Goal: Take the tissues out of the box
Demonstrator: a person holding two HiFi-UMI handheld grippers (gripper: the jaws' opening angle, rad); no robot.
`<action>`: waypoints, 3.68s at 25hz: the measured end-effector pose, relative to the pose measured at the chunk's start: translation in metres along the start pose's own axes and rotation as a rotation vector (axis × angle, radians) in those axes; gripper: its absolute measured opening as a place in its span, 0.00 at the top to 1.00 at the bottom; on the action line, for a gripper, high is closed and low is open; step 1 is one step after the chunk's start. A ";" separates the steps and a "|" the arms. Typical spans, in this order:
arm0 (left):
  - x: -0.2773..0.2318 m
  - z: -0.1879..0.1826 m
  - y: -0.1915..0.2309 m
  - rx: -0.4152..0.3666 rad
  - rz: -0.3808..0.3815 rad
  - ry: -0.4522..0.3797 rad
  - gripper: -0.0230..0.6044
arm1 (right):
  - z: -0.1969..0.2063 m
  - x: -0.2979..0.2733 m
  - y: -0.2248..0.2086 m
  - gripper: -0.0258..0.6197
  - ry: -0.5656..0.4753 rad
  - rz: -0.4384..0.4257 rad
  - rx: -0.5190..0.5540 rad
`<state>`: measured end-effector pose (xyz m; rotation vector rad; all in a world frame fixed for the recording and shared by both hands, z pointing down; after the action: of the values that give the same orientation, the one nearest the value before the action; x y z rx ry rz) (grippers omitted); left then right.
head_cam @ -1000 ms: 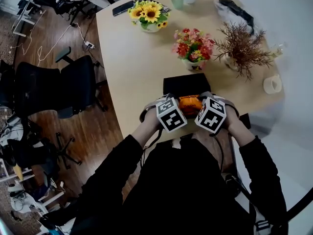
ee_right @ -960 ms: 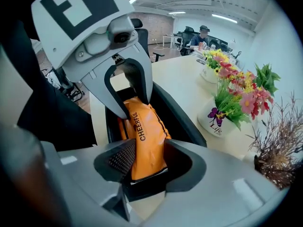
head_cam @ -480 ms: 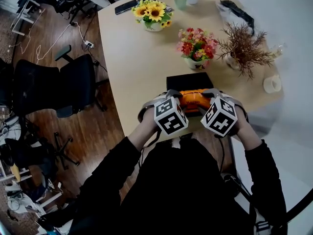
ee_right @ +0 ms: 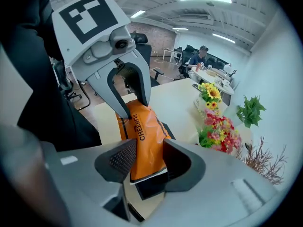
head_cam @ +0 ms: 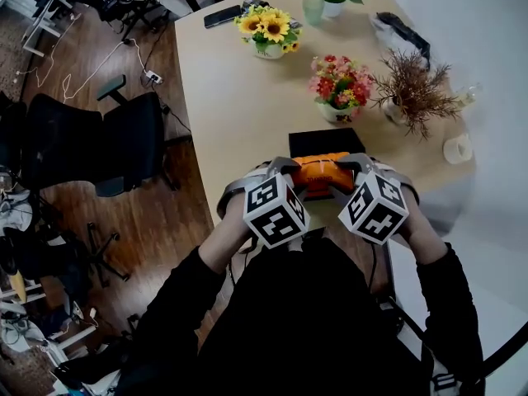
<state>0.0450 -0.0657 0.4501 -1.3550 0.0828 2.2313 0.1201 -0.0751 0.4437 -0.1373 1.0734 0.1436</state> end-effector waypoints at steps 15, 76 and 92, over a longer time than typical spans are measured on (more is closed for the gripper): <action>0.080 0.110 0.025 0.171 -0.107 0.081 0.76 | -0.115 -0.049 0.052 0.70 -0.032 -0.133 0.201; 0.048 0.235 0.049 0.564 -0.169 -0.040 0.59 | -0.115 -0.147 0.035 0.70 -0.065 -0.224 0.075; 0.138 0.191 0.020 0.959 -0.615 -0.525 0.72 | -0.082 -0.005 0.006 0.96 -0.912 0.182 -0.552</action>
<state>-0.1693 0.0325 0.4244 -0.2120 0.4179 1.5740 0.0463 -0.0846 0.4095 -0.4233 0.1113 0.6045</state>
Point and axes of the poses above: the fingertips, and each gripper's own axes: x backward along the fingers, y to its left, z out of its underside, the point moved 4 cm from there along x, backward along the fingers, and after that the axes turned 10 degrees about -z, right-handed, at the moved point
